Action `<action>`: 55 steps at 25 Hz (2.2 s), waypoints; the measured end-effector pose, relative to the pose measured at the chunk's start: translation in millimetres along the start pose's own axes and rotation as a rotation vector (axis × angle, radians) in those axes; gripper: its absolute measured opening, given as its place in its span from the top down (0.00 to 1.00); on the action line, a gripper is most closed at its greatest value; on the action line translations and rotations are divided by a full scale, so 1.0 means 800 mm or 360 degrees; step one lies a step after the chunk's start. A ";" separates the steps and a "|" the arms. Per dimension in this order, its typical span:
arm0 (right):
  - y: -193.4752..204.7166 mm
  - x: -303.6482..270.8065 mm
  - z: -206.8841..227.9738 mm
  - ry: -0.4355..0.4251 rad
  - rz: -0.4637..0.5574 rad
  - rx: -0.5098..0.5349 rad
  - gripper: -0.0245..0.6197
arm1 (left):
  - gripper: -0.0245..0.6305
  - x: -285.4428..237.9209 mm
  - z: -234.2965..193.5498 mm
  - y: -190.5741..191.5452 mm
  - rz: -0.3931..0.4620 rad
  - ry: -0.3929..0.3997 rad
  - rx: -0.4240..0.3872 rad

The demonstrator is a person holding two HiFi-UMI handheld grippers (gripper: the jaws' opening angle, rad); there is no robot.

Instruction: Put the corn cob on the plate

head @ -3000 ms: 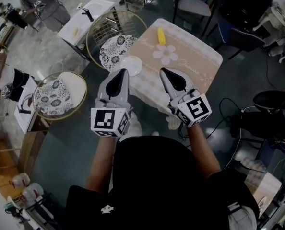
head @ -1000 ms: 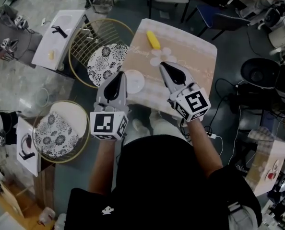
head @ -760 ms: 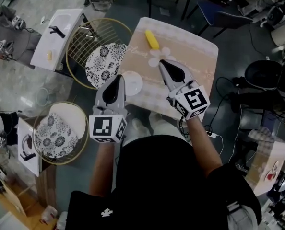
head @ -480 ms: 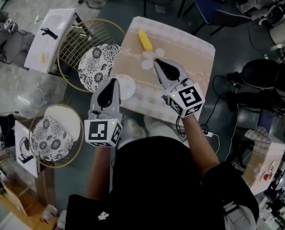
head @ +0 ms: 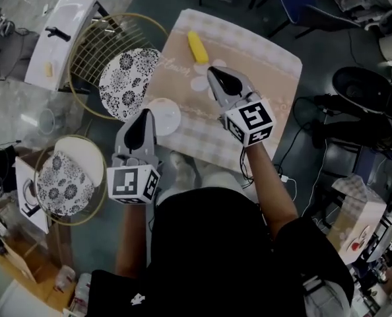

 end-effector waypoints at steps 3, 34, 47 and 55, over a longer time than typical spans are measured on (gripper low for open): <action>0.012 -0.025 0.015 -0.0007 -0.0036 -0.0010 0.96 | 0.95 -0.009 -0.006 0.011 -0.0034 -0.0010 0.0049; 0.156 -0.251 0.144 0.0136 -0.0504 -0.0089 0.86 | 0.95 -0.075 -0.044 0.094 -0.0287 -0.0160 0.0335; 0.201 -0.310 0.157 0.0217 -0.0684 -0.0070 0.60 | 0.95 -0.076 -0.040 0.112 -0.0301 -0.0182 0.0454; 0.227 -0.336 0.163 0.0259 -0.0783 -0.0074 0.56 | 0.95 -0.078 -0.042 0.119 -0.0314 -0.0186 0.0501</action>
Point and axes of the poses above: the fingertips, and each gripper's own axes: x backward along the fingers, z to its right, y out of its underside, the point moved 1 cm from there along x, backward along the fingers, and after that the axes turned 11 degrees about -z, right-handed, at the moved point
